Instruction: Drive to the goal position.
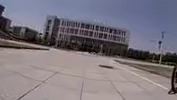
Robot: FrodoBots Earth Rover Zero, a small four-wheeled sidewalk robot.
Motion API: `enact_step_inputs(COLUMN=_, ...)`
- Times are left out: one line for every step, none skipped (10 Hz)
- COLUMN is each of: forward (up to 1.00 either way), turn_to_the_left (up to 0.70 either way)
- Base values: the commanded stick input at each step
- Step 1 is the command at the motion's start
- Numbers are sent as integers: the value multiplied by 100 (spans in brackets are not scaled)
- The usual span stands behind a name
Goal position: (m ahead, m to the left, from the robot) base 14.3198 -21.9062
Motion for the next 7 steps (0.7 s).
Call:
enact_step_inputs(forward=85, turn_to_the_left=-34)
enact_step_inputs(forward=85, turn_to_the_left=-18)
enact_step_inputs(forward=85, turn_to_the_left=0)
enact_step_inputs(forward=85, turn_to_the_left=0)
enact_step_inputs(forward=85, turn_to_the_left=0)
enact_step_inputs(forward=85, turn_to_the_left=0)
enact_step_inputs(forward=85, turn_to_the_left=0)
